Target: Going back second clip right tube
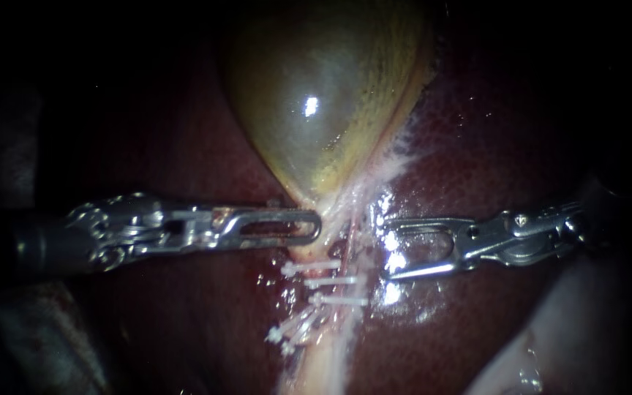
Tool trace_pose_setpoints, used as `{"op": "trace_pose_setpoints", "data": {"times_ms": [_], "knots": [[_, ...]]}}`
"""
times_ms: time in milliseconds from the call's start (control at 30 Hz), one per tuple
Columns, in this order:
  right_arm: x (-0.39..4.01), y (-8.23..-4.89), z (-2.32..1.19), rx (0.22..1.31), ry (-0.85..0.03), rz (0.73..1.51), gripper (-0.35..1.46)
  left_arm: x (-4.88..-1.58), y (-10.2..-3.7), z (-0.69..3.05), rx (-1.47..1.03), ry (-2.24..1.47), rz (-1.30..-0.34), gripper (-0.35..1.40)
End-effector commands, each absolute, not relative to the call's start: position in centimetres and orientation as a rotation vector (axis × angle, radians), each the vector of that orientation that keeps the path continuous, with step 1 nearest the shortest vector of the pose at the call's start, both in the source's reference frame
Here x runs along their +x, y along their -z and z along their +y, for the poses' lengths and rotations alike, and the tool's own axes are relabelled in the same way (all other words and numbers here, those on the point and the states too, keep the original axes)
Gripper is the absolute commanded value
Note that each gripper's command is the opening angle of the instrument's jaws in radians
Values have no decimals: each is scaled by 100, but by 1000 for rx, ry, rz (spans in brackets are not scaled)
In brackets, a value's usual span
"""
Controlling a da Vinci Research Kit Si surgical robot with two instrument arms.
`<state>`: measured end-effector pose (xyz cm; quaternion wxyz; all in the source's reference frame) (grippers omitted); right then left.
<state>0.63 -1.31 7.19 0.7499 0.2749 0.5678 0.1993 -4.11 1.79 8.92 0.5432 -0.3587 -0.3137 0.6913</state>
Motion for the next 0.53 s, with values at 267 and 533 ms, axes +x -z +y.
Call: {"op": "trace_pose_setpoints", "data": {"times_ms": [267, 533], "knots": [[63, -719, -131, 600, -436, 1241, 49, -411, -898, 177, -853, -1644, -746, -35], [64, -719, -131, 600, -437, 1241, 49, -411, -898, 177, -854, -1645, -749, -35]]}}
